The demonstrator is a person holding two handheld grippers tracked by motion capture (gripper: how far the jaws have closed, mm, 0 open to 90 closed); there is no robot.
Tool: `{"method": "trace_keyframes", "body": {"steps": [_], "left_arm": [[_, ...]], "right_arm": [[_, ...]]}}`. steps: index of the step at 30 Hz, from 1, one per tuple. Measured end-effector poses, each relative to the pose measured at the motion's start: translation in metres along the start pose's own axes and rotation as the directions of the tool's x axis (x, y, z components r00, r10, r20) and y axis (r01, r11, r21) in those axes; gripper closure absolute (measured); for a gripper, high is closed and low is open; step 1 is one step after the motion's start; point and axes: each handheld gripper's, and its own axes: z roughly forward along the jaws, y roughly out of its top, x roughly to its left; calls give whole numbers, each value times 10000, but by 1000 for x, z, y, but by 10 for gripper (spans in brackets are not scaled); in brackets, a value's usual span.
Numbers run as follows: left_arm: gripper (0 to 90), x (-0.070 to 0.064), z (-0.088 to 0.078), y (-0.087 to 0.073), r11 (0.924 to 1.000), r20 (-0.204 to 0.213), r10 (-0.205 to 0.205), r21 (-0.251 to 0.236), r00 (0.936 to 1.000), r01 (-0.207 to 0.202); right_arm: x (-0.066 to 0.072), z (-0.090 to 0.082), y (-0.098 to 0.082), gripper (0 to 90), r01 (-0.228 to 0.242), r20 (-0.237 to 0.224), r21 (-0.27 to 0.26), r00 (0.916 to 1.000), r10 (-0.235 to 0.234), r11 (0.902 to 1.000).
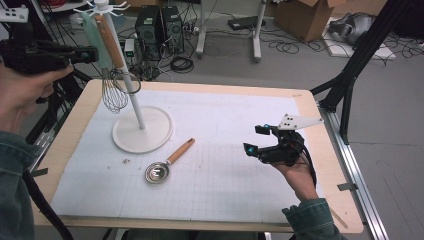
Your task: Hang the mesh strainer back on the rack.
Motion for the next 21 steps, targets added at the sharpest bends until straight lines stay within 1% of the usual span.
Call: {"method": "trace_keyframes", "body": {"steps": [7,8,12,13,19,21], "left_arm": [[884,-5,1,7,10000,31,73,3,10000,-73],[891,-5,1,9,9999,23,104,18,9999,-104],[895,-7,1,14,9999,4,96,-68,10000,-96],[895,-8,2,16,9999,24,105,-80,9999,-105],[895,-14,6,24,9997,-17,238,13,9997,-237],[895,-15,8,26,9997,62,249,-39,9997,-249]], "right_arm": [[-2,-3,-4,202,-43,54,13,10000,43,10000],[-2,-3,-4,202,-108,64,33,9999,108,9999],[-3,-4,-4,202,-35,42,-3,10000,35,10000],[-2,-4,-4,202,-81,71,16,9999,81,10000],[-2,-6,-5,203,-66,65,-20,10000,66,10000],[-3,-7,-6,202,-67,86,-71,9999,68,10000]]}}
